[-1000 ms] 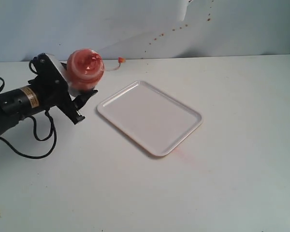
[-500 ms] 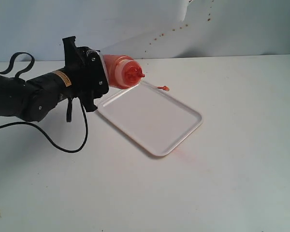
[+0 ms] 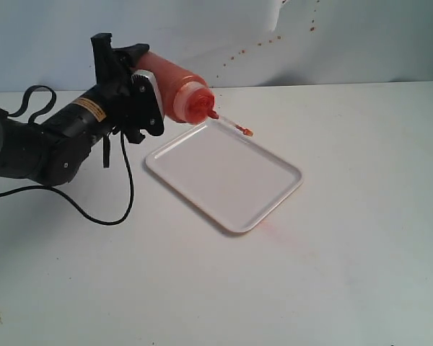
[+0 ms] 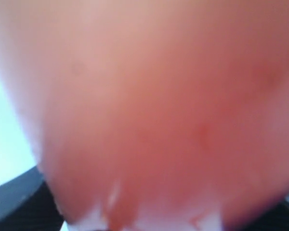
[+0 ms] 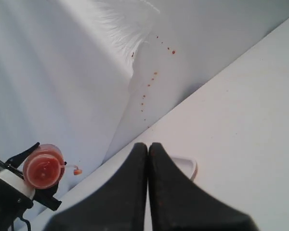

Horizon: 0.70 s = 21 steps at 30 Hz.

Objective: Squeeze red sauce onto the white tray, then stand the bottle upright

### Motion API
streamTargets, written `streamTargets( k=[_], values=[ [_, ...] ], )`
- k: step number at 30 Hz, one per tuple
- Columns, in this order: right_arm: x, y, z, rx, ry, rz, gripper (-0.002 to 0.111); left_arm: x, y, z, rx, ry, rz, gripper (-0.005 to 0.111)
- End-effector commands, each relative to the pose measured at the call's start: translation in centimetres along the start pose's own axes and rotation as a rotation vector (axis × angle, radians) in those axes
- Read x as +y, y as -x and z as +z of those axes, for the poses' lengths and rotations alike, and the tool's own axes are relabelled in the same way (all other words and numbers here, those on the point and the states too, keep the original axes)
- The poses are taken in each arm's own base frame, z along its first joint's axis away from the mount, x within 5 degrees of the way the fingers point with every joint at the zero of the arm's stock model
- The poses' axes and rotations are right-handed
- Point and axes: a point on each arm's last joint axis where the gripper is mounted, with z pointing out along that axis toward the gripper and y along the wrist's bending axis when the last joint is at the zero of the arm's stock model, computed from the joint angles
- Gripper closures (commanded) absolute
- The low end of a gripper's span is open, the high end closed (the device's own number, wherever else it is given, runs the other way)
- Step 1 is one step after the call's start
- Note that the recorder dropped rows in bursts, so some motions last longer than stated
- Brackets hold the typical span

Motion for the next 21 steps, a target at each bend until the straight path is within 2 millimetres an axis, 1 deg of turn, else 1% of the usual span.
streamTargets(
  k=[1,4,7,11,15,18,19,21],
  values=[
    [0.2,0.2,-0.1,-0.013,0.015,0.027,0.108,1.5,0.2,0.1,0.014,0.105,0.144,0.107],
    [1.5,1.3,-0.4,-0.028,0.052,-0.056,0.108,1.9,0.3,0.0,0.018,0.149,0.261,0.107],
    [2.8,2.1,-0.9,-0.030,0.098,-0.240,0.108,2.4,0.4,-0.1,0.024,0.205,0.362,0.107],
    [4.2,2.3,-1.1,0.007,0.183,-0.362,0.108,2.7,0.5,-0.1,0.032,0.238,0.434,0.107],
    [5.1,2.0,0.1,0.091,0.270,-0.459,0.108,3.1,0.6,-0.3,0.039,0.290,0.509,0.107],
    [5.6,2.4,1.5,0.082,0.312,-0.421,0.108,3.3,0.7,-0.3,0.044,0.315,0.556,0.107],
    [5.5,2.3,2.0,0.094,0.318,-0.461,0.108,3.3,0.7,-0.3,0.043,0.315,0.572,0.107],
    [6.2,2.3,2.9,0.150,0.379,-0.556,0.108,3.3,0.7,-0.3,0.049,0.315,0.604,0.107]
  ],
)
